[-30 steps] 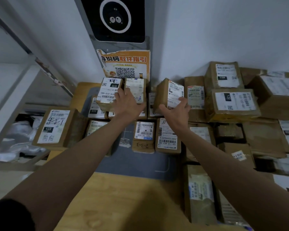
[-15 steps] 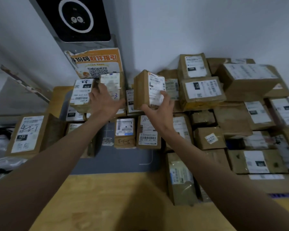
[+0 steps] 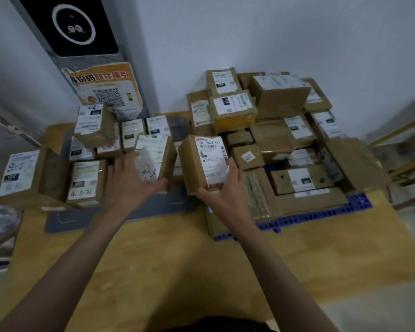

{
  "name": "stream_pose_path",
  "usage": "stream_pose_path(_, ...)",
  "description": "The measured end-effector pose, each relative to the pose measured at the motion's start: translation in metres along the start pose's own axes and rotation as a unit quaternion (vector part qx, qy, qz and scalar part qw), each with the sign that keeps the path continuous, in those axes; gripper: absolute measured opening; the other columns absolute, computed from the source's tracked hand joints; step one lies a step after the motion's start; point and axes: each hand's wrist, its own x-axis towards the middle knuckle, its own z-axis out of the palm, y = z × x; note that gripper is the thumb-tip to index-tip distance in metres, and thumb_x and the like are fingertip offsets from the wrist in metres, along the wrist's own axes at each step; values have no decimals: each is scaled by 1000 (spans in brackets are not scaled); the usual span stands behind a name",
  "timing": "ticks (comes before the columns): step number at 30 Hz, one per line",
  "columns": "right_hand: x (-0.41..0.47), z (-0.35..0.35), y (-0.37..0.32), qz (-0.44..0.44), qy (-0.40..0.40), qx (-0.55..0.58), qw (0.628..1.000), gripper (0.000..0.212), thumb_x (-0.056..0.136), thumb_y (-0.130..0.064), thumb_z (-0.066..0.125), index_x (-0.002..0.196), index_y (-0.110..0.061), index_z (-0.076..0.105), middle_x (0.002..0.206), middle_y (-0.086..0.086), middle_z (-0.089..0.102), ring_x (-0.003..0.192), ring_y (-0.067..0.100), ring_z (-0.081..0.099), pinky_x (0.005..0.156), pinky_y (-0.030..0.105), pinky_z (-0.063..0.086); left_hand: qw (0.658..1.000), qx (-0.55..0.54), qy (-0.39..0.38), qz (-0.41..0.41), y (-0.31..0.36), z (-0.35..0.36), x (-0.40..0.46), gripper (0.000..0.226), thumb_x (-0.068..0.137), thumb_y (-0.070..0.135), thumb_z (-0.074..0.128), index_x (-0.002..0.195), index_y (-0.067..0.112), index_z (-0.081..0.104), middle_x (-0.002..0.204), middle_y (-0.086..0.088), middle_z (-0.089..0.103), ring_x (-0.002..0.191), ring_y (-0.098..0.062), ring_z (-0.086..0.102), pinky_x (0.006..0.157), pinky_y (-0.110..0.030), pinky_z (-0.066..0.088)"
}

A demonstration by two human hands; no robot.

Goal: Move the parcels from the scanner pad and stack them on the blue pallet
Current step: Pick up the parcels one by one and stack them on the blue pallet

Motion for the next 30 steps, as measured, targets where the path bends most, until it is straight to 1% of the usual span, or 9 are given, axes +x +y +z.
stream_pose_path(2,-21,-15,11,19,-5,-4,1000,117,69,-44,78,155,-25,1,150,-6,16,138,21,26,103,36,37,1000,20,-3,6,10,15,-24,106,61,65,76,145,23,25,142,-10,35,131,-34,33,104,-47,35)
stream_pose_path(6,-47,-55,32,26,8,1,1000,116,67,-41,78,154,-22,5,144,-3,20,133,22,30,96,35,42,1000,-7,11,13,38,39,-63,122,56,72,74,150,14,21,150,-9,29,138,-31,26,112,-47,26)
stream_pose_path(8,-52,-79,43,21,0,15,1000,114,65,-37,79,154,-22,8,140,-2,23,129,21,33,96,35,44,999,-19,32,16,57,49,-79,119,52,73,69,146,14,27,147,-8,33,135,-30,28,108,-45,28)
stream_pose_path(11,-55,-112,59,37,-33,64,997,113,66,-33,80,153,-26,9,135,-7,23,126,19,34,98,39,47,996,-50,72,5,90,65,-103,113,56,63,80,145,18,27,144,-8,36,133,-32,31,108,-47,32)
stream_pose_path(15,-52,-145,83,50,-74,130,988,107,70,-21,78,153,-25,11,130,-10,24,120,14,37,88,28,47,990,-59,127,-19,129,88,-132,114,56,59,81,147,19,25,142,-6,33,131,-28,28,106,-44,32)
stream_pose_path(18,-51,-166,97,51,-95,169,980,101,65,-23,77,149,-18,22,139,-1,35,128,24,43,101,42,48,986,-54,154,-31,157,99,-151,115,56,60,81,147,17,25,139,-7,34,129,-28,29,106,-45,33)
stream_pose_path(21,-53,-180,103,68,-106,192,973,106,56,-35,76,147,-19,25,144,7,39,132,30,43,102,51,47,981,-37,188,-28,183,104,-162,114,56,57,83,145,14,27,137,-10,36,126,-30,31,105,-46,35)
stream_pose_path(27,-55,-202,110,51,-63,217,973,97,58,-32,76,143,-26,29,138,3,41,127,25,47,97,47,52,974,6,227,-4,226,110,-167,116,52,57,83,142,9,29,136,-15,38,125,-33,33,100,-49,35)
stream_pose_path(30,-60,-205,110,57,-22,248,967,103,65,-24,83,148,-25,22,142,3,38,127,22,47,96,42,54,974,22,225,18,240,116,-170,118,51,59,82,144,9,28,135,-13,38,123,-32,34,98,-47,37)
